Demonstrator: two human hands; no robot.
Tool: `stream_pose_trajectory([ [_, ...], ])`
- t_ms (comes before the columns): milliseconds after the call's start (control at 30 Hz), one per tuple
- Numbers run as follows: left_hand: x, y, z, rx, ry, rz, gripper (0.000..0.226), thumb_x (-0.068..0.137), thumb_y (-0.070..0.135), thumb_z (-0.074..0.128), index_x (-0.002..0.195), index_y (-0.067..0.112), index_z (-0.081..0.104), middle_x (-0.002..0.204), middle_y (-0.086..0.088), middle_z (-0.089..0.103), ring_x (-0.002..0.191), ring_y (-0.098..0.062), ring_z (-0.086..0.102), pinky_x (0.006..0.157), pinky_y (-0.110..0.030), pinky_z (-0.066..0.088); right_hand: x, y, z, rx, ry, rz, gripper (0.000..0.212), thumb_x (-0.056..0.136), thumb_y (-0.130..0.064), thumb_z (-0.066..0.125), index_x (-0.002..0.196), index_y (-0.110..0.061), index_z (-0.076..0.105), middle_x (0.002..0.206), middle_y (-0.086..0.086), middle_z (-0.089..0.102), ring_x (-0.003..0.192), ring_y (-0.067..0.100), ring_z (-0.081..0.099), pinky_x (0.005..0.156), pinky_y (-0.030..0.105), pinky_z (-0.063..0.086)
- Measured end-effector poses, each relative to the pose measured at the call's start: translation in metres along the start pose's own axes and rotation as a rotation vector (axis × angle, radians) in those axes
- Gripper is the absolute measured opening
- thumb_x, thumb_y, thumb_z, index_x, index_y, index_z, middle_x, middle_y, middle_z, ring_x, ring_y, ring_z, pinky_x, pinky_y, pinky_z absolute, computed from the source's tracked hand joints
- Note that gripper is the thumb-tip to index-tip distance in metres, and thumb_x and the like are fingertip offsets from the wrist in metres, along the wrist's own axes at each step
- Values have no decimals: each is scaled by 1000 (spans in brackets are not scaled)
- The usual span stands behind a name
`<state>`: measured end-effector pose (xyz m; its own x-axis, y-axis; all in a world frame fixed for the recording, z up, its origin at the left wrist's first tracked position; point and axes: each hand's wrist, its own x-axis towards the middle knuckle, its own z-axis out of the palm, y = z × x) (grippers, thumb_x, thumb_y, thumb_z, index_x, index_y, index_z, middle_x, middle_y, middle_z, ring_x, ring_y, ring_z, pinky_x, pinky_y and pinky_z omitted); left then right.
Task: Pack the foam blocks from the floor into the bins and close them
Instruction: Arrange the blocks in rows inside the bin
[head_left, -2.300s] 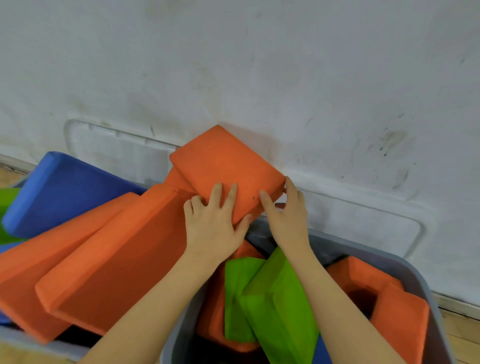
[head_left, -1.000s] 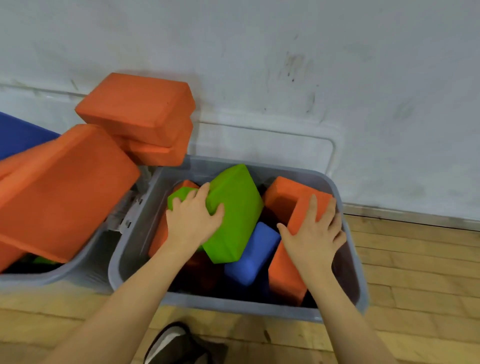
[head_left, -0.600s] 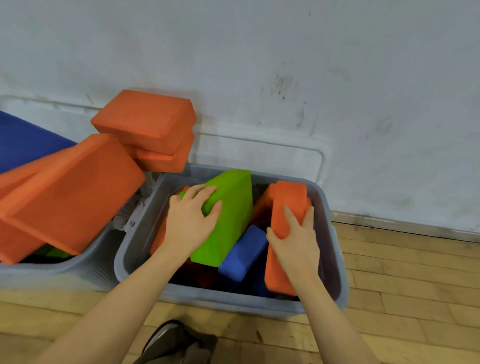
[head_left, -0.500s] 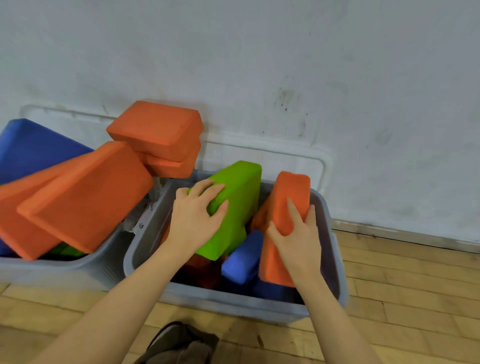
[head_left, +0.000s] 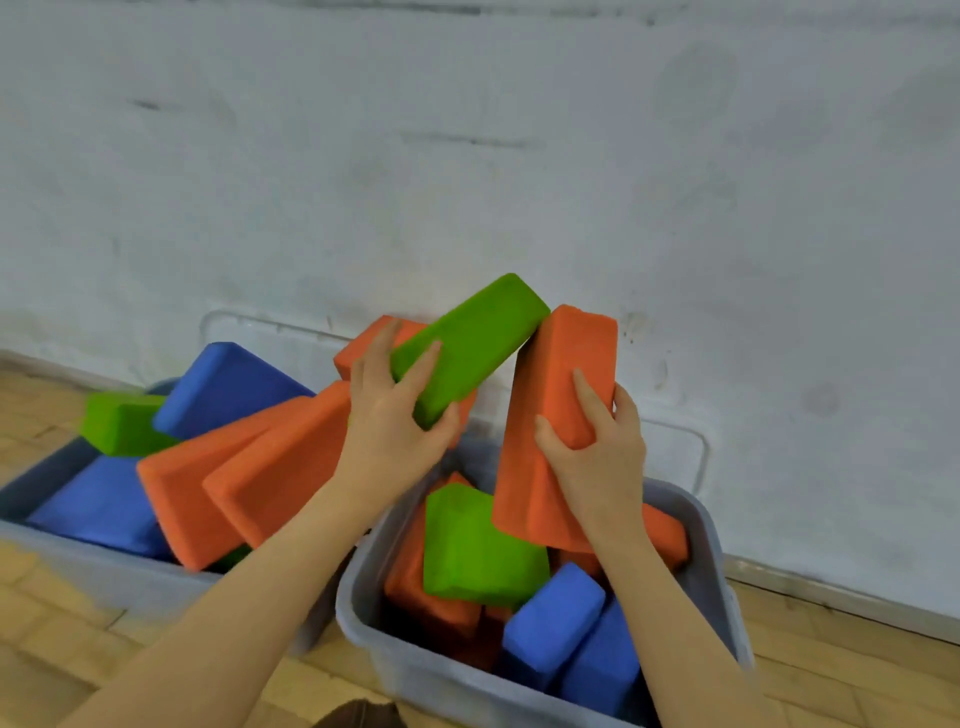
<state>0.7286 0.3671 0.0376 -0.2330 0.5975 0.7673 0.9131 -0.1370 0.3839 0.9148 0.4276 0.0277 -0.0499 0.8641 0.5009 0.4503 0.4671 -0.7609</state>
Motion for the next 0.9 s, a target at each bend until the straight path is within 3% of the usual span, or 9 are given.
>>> stream_pose_trajectory([
  [67,13,-26,-2,-14,13,-41,63,74,40,54,126,4,56,136,-23,43,117,-37,41,101,-43,36,10,-7,23,5,3,-29,64,77,-26,74,135,-31,48,144,13,36,130,24,41,104,23,28],
  [167,29,-66,5,5,65,56,54,77,37,58,115,0,62,130,-23,50,110,-31,40,98,-36,36,27,-17,58,9,24,-58,64,77,-27,74,135,-33,48,145,11,35,131,22,40,105,27,30],
  [333,63,-126,28,15,113,244,45,80,30,62,116,4,58,130,-25,48,110,-39,43,94,-44,41,52,-21,103,-142,85,-84,65,77,-38,71,136,-44,43,150,2,27,133,20,37,96,40,42],
  [433,80,-151,44,31,33,382,47,78,21,63,120,1,57,132,-23,46,112,-39,41,99,-46,35,59,-13,118,-215,115,-69,66,78,-38,70,137,-44,42,152,1,25,134,21,35,94,41,42],
  [533,84,-172,58,69,-148,401,77,70,17,66,140,7,35,135,-11,38,114,-35,39,104,-47,30,60,-5,123,-264,147,-68,66,76,-37,72,136,-41,44,152,3,26,133,22,36,94,41,43],
  [600,75,-183,66,128,-237,324,98,60,19,77,144,6,27,139,-12,34,114,-36,39,103,-48,32,60,0,125,-284,164,-101,67,75,-35,74,135,-39,46,152,6,27,133,24,37,94,42,44],
  [667,61,-188,75,197,-289,189,109,53,29,87,142,4,30,142,-20,33,115,-40,41,100,-52,36,61,4,126,-300,189,-139,69,72,-31,77,135,-35,48,151,10,30,131,26,39,94,43,45],
  [800,47,-180,82,274,-223,-108,71,73,39,75,136,25,46,149,-20,28,123,-50,36,98,-66,27,60,8,130,-316,197,-269,70,70,-30,76,135,-29,49,149,13,34,129,23,38,96,39,44],
  [900,53,-170,79,234,-281,-337,58,89,39,57,142,38,33,154,-18,13,120,-51,40,96,-58,37,59,5,132,-328,179,-323,69,69,-33,71,134,-26,50,149,14,35,125,28,46,95,39,44],
])
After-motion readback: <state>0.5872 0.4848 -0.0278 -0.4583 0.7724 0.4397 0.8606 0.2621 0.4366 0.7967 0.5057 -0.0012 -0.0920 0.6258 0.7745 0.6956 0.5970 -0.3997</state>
